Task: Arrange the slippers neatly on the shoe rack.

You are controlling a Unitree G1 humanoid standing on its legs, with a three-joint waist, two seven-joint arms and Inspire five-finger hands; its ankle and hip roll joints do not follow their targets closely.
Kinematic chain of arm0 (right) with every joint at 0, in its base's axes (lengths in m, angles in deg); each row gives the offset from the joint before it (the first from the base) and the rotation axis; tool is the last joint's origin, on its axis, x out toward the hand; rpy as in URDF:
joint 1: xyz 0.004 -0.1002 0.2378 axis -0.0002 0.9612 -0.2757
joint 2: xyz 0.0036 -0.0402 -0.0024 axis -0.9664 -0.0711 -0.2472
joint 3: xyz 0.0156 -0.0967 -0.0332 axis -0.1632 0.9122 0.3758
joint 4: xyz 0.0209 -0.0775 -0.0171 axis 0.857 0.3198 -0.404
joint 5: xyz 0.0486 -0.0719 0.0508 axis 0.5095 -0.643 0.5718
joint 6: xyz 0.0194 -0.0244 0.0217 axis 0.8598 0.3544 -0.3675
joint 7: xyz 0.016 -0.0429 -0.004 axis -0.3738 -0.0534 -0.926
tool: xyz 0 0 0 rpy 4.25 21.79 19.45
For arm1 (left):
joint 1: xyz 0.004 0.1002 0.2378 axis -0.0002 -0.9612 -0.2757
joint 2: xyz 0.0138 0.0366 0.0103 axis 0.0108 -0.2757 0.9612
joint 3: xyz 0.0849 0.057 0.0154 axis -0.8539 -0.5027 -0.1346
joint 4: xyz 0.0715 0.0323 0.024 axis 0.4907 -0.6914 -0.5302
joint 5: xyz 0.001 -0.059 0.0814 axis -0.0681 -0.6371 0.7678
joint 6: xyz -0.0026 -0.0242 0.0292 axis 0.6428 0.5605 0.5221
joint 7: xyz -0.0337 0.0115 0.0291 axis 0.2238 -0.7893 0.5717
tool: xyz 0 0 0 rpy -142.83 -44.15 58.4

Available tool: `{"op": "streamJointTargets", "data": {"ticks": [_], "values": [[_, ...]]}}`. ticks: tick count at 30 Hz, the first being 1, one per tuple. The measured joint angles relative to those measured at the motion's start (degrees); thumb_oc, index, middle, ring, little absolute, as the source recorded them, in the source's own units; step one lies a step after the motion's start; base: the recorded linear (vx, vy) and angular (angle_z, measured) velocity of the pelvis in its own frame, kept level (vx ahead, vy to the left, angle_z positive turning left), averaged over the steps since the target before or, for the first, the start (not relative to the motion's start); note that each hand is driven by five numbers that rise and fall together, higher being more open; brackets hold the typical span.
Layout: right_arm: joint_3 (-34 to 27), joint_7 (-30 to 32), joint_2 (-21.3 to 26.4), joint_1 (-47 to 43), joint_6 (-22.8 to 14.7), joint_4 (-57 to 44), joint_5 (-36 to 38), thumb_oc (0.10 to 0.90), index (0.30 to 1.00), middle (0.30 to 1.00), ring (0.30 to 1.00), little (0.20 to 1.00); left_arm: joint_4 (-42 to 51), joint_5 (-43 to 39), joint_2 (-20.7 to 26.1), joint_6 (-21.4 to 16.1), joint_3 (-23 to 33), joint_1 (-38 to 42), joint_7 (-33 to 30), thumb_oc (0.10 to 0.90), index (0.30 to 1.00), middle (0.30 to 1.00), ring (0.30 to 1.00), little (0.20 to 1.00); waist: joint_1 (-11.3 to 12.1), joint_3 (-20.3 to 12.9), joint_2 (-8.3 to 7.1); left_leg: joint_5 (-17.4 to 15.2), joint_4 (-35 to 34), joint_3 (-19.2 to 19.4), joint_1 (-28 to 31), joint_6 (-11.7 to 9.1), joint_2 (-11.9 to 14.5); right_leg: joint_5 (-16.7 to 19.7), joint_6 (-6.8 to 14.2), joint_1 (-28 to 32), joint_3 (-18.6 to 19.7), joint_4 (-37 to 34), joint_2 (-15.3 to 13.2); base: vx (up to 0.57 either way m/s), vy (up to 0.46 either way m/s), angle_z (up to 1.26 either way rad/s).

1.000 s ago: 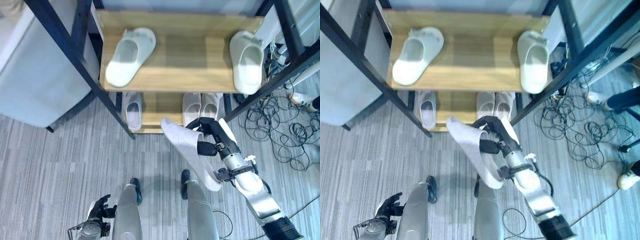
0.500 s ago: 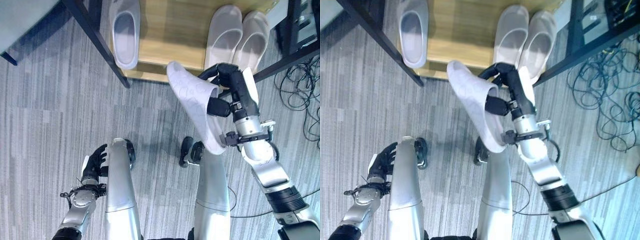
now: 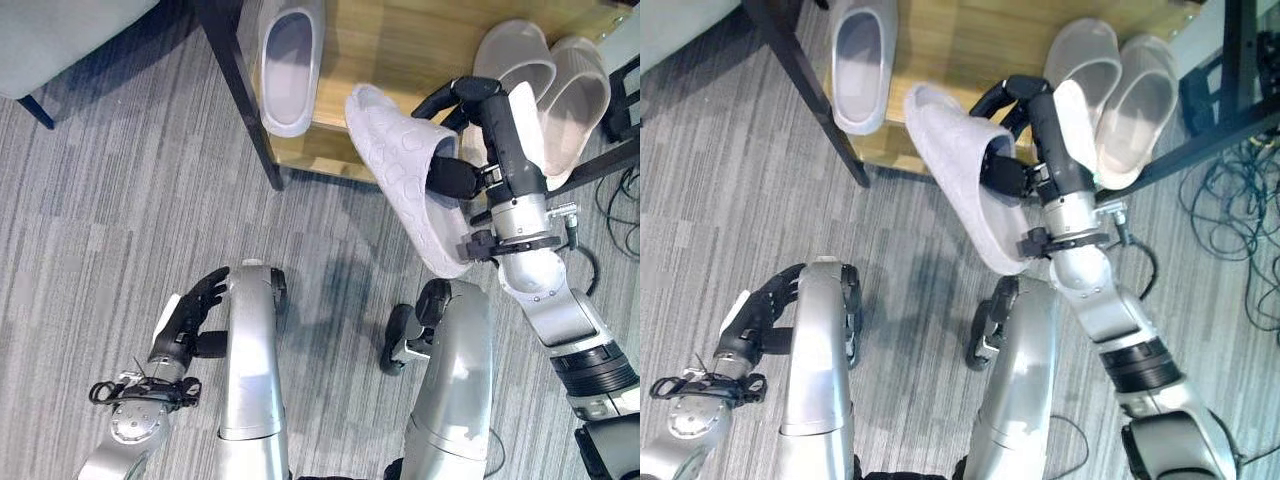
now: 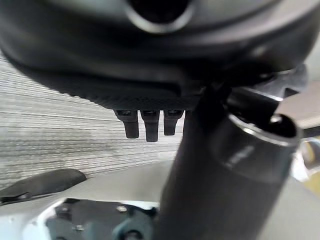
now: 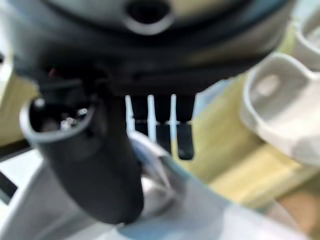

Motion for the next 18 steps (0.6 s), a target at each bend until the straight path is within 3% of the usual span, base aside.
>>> {"op": "streamJointTargets", "data": {"ticks": [6,12,18], "values": [[2.50,-0.08,3.68,-0.49,0.06,0.20,0.04,0.400,0.300,0.300,0.300,0.300,0.59,-1.07,1.63,0.34,-0.02,0.01,2.70,0.800,0.900,0.900,0.900,0.900,0.49,0.37,0.64,-2.88,6.26,-1.13,0.39,-0.81,-1.15,-3.31,1.31,0.82,1.60,6.15,-0.45,0.00,-0.001,0.07],[7.31,-0.07,7.84,-3.35,0.08,2.41,-0.04,0.400,0.300,0.300,0.300,0.300,1.91,-0.98,2.82,1.53,-0.38,0.50,3.16,0.800,0.900,0.900,0.900,0.900,0.22,0.39,0.61,-3.16,7.59,-1.03,0.28,-0.96,-2.56,-5.07,1.90,1.13,2.66,8.38,-1.93,0.01,-0.012,0.14],[9.91,0.46,8.78,-10.08,1.03,7.40,-0.23,0.400,0.300,0.300,0.300,0.300,2.42,-1.00,3.11,1.55,-0.38,0.39,3.14,0.800,0.900,0.900,0.900,0.900,0.61,0.40,0.58,-4.20,8.64,-0.98,0.45,-1.02,-2.68,-6.27,1.92,1.17,3.13,9.65,-2.05,0.00,0.000,0.02]]}}
